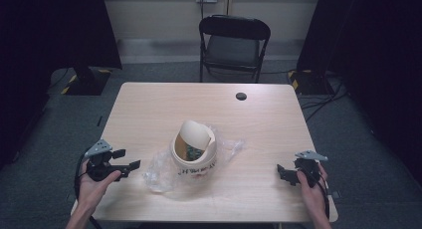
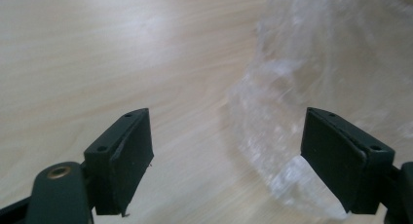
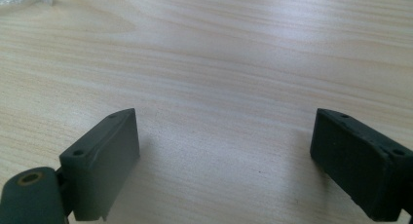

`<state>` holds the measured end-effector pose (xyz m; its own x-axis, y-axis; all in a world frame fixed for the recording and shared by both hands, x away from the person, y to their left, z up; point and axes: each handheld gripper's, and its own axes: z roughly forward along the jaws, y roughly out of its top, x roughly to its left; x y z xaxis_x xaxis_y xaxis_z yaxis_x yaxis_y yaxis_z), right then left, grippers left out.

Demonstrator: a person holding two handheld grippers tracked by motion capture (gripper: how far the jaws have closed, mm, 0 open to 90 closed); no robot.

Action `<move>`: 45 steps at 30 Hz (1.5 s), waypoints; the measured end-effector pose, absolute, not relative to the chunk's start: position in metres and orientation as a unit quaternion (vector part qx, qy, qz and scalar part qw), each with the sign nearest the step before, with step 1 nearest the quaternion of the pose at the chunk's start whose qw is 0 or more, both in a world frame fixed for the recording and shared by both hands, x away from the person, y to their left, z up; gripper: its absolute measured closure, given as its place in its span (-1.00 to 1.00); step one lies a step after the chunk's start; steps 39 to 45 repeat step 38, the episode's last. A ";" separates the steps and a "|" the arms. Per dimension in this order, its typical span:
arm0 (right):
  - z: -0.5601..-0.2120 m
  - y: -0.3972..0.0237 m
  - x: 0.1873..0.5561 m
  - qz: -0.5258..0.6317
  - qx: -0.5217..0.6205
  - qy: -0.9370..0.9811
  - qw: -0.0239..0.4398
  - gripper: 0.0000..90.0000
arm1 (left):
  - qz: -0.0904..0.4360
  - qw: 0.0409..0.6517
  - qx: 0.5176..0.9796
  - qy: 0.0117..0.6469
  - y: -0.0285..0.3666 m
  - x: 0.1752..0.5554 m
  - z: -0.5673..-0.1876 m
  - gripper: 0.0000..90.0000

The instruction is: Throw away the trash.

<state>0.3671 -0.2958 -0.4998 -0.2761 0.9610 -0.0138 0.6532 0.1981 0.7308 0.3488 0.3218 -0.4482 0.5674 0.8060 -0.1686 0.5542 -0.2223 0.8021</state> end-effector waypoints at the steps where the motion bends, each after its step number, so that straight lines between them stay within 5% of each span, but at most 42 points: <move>1: -0.500 -0.296 0.367 0.314 0.549 0.734 0.245 -0.78 | 0.143 0.434 0.769 0.446 0.324 0.349 -0.452 -0.57; 19: -0.500 -0.296 0.367 0.315 0.549 0.735 0.245 -0.78 | 0.163 0.362 0.788 0.471 0.323 0.351 -0.496 -0.57; 45: -0.500 -0.296 0.367 0.314 0.549 0.735 0.246 -0.78 | 0.201 0.350 0.792 0.458 0.315 0.351 -0.502 -0.70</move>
